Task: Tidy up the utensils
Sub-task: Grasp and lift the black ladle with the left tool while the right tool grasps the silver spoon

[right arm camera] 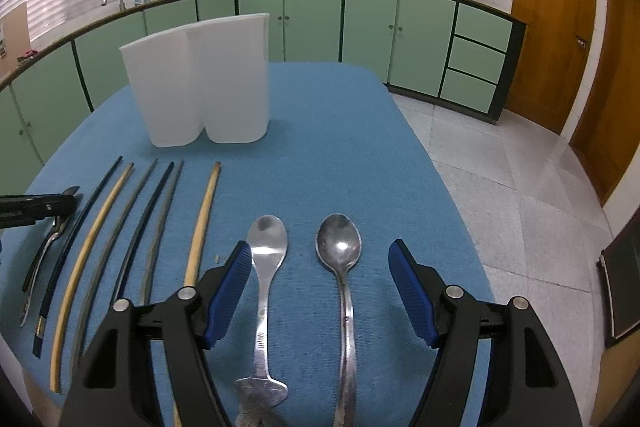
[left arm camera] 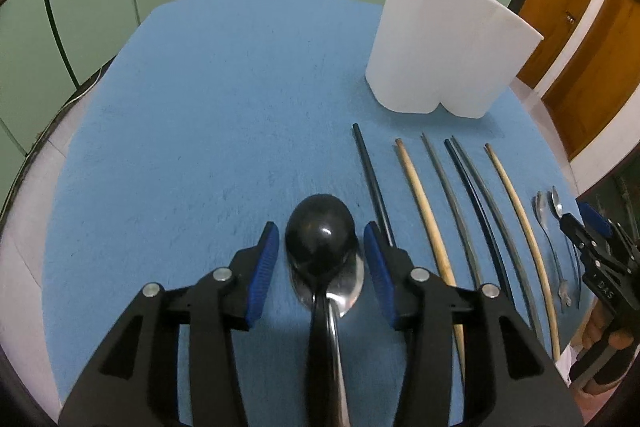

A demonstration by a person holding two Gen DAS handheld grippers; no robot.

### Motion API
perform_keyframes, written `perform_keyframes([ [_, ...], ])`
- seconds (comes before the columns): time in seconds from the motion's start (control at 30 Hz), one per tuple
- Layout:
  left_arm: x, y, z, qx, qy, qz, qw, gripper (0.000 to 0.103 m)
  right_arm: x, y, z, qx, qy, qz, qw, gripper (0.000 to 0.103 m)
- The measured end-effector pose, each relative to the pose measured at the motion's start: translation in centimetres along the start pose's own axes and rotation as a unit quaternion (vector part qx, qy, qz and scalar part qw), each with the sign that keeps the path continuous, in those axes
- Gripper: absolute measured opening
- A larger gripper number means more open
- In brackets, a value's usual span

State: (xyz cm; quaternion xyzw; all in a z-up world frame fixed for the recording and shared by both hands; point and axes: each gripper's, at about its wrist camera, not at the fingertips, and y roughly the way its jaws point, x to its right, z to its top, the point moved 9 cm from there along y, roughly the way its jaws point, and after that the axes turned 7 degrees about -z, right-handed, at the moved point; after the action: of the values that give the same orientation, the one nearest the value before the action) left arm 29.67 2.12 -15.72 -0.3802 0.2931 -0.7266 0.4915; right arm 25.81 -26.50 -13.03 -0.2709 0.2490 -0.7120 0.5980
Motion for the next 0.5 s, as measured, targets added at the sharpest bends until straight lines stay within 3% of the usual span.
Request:
perform_keyframes([
  [0.13,-0.1,0.1,0.2,0.001,-0.005,-0.007,1.0000,0.034,0.2,0.5,0.0,-0.003,0.003,-0.002,1.000,0.070],
  [0.5,0.8,-2.5,0.5,0.049,0.006,-0.007,0.9988,0.034,0.7,0.4,0.5,0.003,0.006,-0.003,1.000,0.070],
])
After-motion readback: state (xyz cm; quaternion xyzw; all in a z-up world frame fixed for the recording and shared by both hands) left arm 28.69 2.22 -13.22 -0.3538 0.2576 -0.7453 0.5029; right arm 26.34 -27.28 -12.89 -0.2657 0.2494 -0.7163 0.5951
